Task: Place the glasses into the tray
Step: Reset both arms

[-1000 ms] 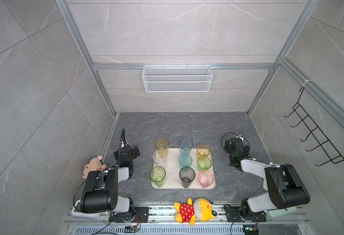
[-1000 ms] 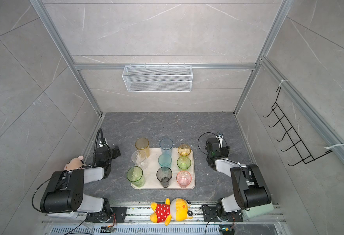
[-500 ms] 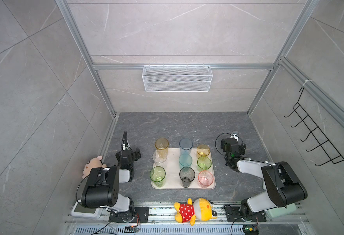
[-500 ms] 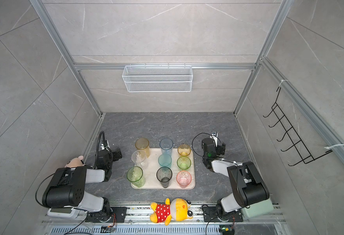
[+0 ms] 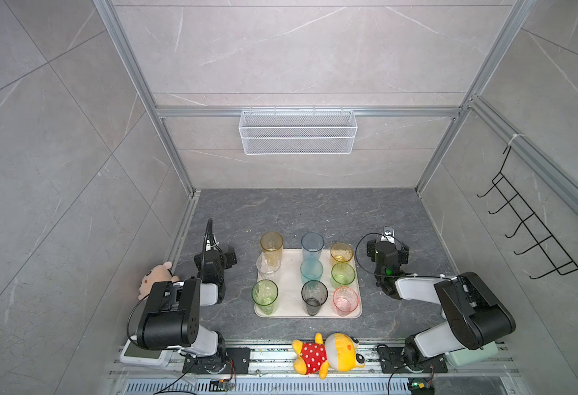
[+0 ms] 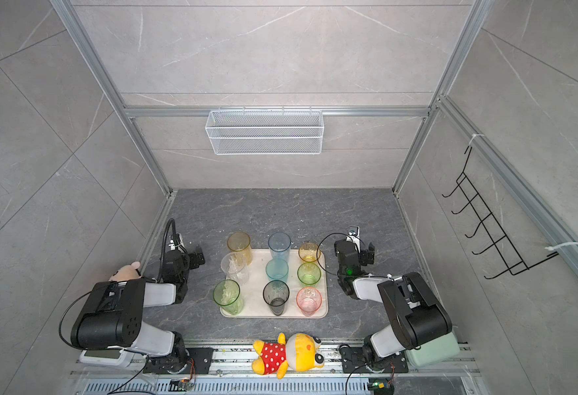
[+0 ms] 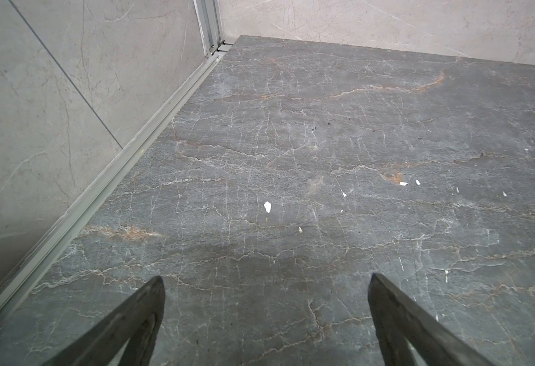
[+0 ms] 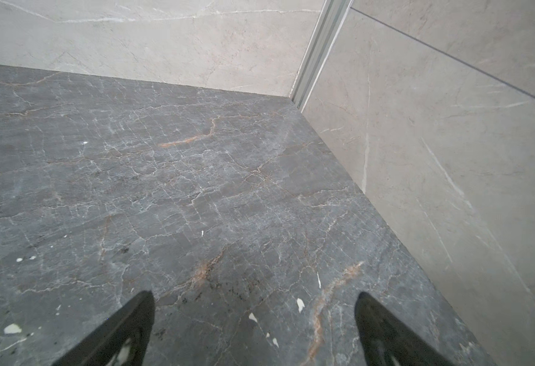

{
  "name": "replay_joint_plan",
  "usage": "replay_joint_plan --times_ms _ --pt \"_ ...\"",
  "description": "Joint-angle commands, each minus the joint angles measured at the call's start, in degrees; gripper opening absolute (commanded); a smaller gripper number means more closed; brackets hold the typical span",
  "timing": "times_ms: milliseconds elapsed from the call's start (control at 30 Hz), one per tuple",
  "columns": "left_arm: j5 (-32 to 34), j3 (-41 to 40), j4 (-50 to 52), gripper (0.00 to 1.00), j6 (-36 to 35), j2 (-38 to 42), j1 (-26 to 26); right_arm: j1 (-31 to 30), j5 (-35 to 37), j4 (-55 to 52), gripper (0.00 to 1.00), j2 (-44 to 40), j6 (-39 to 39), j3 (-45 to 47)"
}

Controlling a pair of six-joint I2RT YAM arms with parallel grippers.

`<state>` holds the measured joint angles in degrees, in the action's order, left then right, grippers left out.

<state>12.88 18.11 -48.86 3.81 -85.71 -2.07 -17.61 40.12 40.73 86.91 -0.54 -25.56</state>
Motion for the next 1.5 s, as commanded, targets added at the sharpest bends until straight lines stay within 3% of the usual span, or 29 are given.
replay_joint_plan --times_ms 0,100,467,567,633,700,767,833,1367,1467 --pt "-0.07 1.23 -1.85 1.00 -0.57 -0.16 -0.06 1.18 -3.67 -0.74 1.00 0.18 0.68 -1.92" --pt "-0.05 1.23 -1.85 1.00 -0.60 -0.16 -0.08 4.34 -9.95 -0.51 1.00 -1.59 -1.22 -0.25" --pt "-0.06 1.20 -1.85 1.00 -0.63 -0.15 -0.06 6.23 -18.87 9.44 1.00 -3.29 -0.08 6.14" --pt "-0.06 1.23 -1.85 1.00 -0.62 -0.16 0.00 7.05 -22.14 10.59 1.00 -2.50 0.15 6.72" --pt "-0.05 1.23 -1.85 1.00 -0.63 -0.07 -0.06 7.50 -23.96 18.06 0.99 2.20 1.59 7.10" --pt "-0.12 1.23 -1.90 1.00 -0.65 -0.05 -0.06 8.23 -25.63 9.47 0.99 -0.87 -0.17 5.78" --pt "-0.05 1.32 -1.82 1.00 -0.64 -0.16 -0.07 8.52 -25.75 14.88 0.99 1.16 0.49 6.44" --pt "-0.05 1.31 -1.80 1.00 -0.67 -0.16 -0.02 8.81 -26.48 10.25 0.99 -0.20 -0.09 5.66" --pt "-0.03 1.08 -2.05 1.00 -0.65 -0.07 -0.03 9.07 -26.61 11.48 0.99 0.27 -0.02 5.78" --pt "0.26 -2.73 -8.32 1.00 -0.52 0.60 -0.04 9.06 -26.67 11.45 0.99 0.27 -0.05 5.79"
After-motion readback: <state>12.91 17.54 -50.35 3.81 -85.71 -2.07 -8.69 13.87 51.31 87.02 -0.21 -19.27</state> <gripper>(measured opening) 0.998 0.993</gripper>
